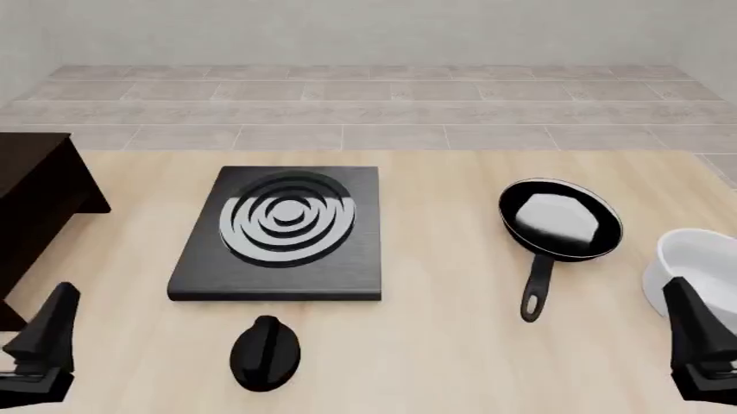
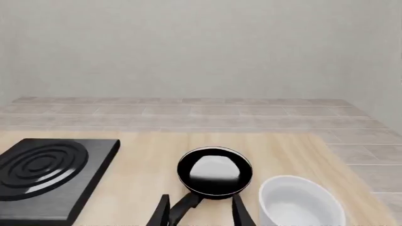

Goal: Put the frying pan on top of the cabinet.

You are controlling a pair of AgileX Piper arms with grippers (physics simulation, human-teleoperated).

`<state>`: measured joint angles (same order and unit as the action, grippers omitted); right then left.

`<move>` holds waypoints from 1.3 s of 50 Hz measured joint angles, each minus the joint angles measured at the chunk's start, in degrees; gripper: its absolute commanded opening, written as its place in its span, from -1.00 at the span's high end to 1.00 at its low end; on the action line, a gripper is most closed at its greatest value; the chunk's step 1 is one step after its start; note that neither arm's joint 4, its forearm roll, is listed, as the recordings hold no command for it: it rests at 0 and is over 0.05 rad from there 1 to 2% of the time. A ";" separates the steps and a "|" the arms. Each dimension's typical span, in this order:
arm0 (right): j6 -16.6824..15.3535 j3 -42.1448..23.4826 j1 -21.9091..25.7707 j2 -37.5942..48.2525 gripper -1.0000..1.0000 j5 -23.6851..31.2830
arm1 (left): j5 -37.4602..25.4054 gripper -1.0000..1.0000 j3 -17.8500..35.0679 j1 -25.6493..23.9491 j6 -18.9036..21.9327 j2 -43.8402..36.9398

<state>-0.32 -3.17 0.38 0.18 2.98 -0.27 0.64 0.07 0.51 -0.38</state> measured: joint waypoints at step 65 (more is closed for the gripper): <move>-0.82 3.15 -0.74 -0.17 -1.00 -5.25 | 23.33 -1.00 15.95 -21.05 -9.75 -39.30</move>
<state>-1.14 -0.02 -0.36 0.01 -2.27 23.06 16.59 -20.97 -9.24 -39.68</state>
